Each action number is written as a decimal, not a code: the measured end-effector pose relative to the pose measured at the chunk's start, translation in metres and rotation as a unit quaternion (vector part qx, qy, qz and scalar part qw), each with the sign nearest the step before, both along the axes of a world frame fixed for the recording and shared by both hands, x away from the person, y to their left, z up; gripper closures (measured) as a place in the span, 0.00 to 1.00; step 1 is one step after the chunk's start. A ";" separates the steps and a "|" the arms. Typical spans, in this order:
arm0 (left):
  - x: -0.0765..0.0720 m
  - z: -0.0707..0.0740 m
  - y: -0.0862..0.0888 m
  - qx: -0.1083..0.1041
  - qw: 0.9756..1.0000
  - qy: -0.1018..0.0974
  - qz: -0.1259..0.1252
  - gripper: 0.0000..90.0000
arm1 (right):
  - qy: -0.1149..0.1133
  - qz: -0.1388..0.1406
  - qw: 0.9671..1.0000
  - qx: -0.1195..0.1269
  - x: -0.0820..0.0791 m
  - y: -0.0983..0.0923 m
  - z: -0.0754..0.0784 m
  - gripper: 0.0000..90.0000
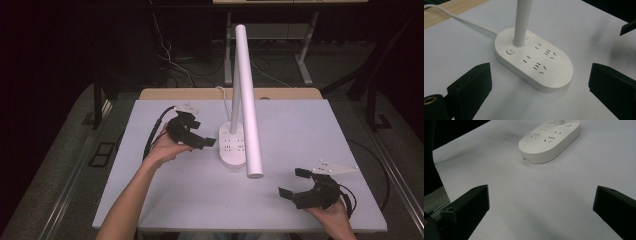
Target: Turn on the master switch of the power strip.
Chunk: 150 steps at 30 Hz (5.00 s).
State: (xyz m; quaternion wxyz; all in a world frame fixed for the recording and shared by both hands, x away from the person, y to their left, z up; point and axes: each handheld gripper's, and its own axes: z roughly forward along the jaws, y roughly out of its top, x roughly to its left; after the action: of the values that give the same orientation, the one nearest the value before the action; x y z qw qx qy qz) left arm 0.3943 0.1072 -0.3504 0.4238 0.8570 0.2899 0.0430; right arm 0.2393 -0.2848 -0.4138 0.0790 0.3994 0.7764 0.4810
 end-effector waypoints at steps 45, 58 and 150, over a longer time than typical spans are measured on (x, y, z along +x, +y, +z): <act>0.063 -0.015 -0.021 0.023 0.999 0.026 0.026 0.55 | 0.005 0.001 1.000 0.001 0.001 -0.002 -0.001 0.00; 0.072 -0.027 -0.025 0.003 0.998 0.044 0.043 0.81 | 0.006 -0.003 1.000 0.001 0.001 -0.003 -0.001 0.00; 0.079 -0.075 -0.060 -0.006 0.997 0.071 0.042 1.00 | 0.005 0.018 1.000 -0.012 0.001 0.003 -0.002 0.00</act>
State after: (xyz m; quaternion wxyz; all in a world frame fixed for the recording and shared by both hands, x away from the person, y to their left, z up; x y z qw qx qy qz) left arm 0.4735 0.0470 -0.4250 0.4051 0.8424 0.3554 -0.0015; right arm 0.2400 -0.2814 -0.4162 0.0716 0.3871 0.7892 0.4713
